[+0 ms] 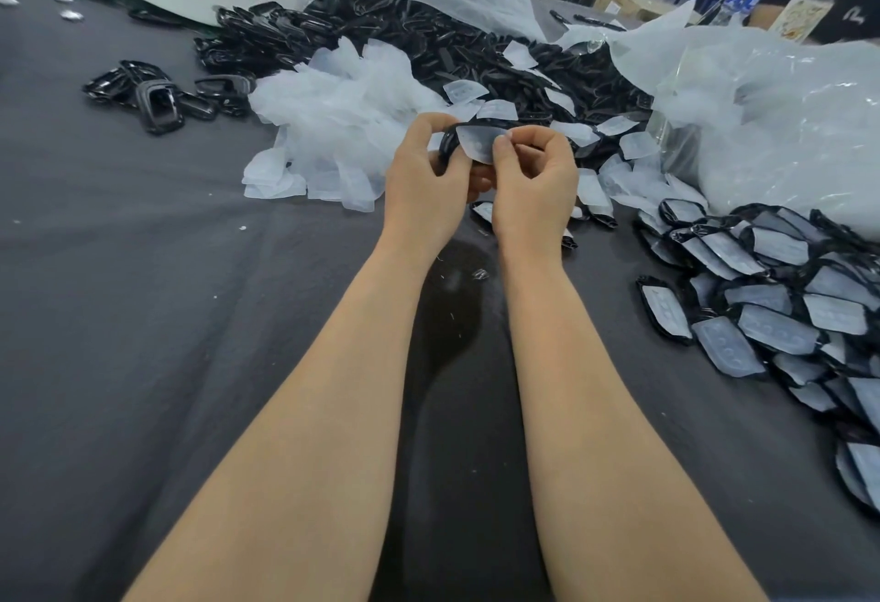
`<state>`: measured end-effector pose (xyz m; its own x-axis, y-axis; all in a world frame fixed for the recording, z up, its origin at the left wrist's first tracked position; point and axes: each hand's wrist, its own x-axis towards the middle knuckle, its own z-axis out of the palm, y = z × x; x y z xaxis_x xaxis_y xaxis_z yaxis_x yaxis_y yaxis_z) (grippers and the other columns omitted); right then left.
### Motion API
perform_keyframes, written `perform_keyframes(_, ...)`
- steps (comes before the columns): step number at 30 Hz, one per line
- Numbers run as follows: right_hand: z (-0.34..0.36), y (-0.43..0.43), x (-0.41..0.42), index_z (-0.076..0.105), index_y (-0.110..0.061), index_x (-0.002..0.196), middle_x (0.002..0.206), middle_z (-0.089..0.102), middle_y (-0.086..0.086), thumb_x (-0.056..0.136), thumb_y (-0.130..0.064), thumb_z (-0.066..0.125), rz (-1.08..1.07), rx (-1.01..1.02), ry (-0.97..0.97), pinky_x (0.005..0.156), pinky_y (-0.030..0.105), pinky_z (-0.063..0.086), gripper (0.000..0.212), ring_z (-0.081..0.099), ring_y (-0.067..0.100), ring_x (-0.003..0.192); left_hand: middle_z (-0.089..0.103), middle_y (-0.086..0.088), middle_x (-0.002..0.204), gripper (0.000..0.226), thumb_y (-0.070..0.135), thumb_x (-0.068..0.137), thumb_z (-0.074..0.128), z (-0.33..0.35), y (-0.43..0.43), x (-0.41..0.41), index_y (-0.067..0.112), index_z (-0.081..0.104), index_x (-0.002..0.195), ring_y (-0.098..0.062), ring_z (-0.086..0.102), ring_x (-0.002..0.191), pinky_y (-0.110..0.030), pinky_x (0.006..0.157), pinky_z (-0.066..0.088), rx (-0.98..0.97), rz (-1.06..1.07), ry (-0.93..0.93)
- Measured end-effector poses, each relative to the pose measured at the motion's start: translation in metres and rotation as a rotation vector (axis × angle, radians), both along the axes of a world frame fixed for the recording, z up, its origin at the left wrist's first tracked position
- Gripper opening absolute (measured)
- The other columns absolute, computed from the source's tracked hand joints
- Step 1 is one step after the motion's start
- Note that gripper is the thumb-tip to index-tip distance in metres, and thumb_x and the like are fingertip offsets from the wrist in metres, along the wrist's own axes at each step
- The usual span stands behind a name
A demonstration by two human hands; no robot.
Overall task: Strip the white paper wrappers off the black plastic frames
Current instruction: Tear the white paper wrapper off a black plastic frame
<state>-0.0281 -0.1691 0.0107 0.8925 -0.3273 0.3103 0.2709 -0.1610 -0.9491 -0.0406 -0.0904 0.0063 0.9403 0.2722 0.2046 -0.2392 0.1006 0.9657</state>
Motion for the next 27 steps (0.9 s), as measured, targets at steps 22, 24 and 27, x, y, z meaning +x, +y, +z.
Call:
perform_keyframes(22, 0.0053, -0.0056, 0.0057, 0.057, -0.002, 0.091, 0.092, 0.061, 0.023, 0.095, -0.006, 0.054, 0.169, 0.222, 0.219, 0.087, 0.054, 0.053, 0.006, 0.063, 0.04, 0.087, 0.07, -0.016, 0.089, 0.018, 0.008, 0.094, 0.049, -0.0004, -0.0007, 0.0019, 0.021, 0.054, 0.105, -0.029, 0.068, 0.082, -0.044, 0.082, 0.056, 0.147, 0.046, 0.046)
perform_keyframes(24, 0.0042, -0.0046, 0.0063, 0.058, -0.003, 0.091, 0.095, 0.064, 0.022, 0.094, -0.009, 0.056, 0.123, 0.173, 0.215, 0.088, 0.057, 0.052, 0.007, 0.064, 0.043, 0.094, 0.07, -0.015, 0.09, 0.016, 0.01, 0.096, 0.046, 0.0006, -0.0011, 0.0017, 0.021, 0.054, 0.105, -0.028, 0.068, 0.081, -0.041, 0.079, 0.057, 0.147, 0.052, 0.051)
perform_keyframes(27, 0.0024, -0.0047, 0.0081, 0.06, -0.002, 0.097, 0.102, 0.067, 0.023, 0.093, -0.014, 0.058, 0.088, 0.118, 0.213, 0.09, 0.055, 0.051, 0.013, 0.065, 0.038, 0.097, 0.069, -0.009, 0.079, 0.017, 0.019, 0.1, 0.04, 0.0031, -0.0018, 0.0017, 0.019, 0.056, 0.097, -0.015, 0.066, 0.062, -0.026, 0.06, 0.054, 0.071, 0.066, 0.059)
